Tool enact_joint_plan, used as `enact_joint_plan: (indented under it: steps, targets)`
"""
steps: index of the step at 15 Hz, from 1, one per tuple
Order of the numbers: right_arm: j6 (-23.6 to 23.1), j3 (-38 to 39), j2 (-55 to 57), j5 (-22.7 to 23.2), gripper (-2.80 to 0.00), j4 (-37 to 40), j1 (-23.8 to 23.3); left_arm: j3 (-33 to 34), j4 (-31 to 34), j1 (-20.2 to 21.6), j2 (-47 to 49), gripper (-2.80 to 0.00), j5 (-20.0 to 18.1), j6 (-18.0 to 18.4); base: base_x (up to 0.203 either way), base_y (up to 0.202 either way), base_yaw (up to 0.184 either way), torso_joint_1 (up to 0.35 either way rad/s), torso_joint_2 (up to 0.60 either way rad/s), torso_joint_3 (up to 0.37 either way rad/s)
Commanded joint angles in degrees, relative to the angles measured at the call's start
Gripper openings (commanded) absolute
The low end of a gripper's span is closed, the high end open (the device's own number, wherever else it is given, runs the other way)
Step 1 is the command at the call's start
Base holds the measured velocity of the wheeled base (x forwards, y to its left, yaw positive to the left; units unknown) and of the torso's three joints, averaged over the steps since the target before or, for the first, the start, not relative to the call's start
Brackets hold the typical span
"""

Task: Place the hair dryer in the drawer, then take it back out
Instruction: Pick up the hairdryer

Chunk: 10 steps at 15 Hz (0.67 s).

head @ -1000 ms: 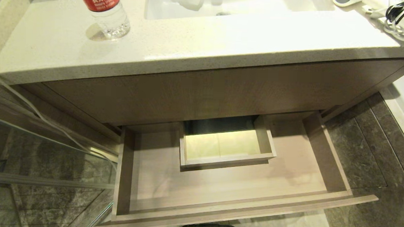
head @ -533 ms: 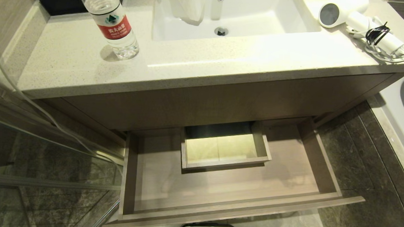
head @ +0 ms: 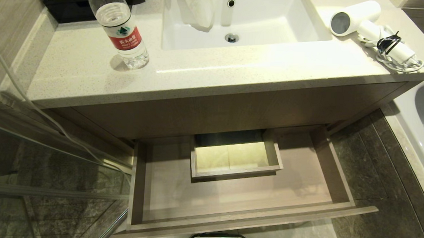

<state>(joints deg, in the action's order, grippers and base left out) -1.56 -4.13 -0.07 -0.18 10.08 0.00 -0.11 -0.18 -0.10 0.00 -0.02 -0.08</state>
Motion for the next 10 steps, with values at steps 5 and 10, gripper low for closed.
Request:
enact_joint_plan:
  steps: [5, 10]
  targets:
    - [0.3, 0.0, 0.0, 0.0, -2.80, 0.0, 0.0, 0.0, 0.0, 0.0, 0.1, -2.80, 0.0, 0.0, 0.000, 0.000, 0.000, 0.000, 0.00, 0.000]
    - [-0.1, 0.0, 0.0, 0.1, -2.80, 0.0, 0.0, 0.0, -0.1, 0.0, 0.1, -2.80, 0.0, 0.0, 0.000, 0.000, 0.000, 0.000, 0.00, 0.000]
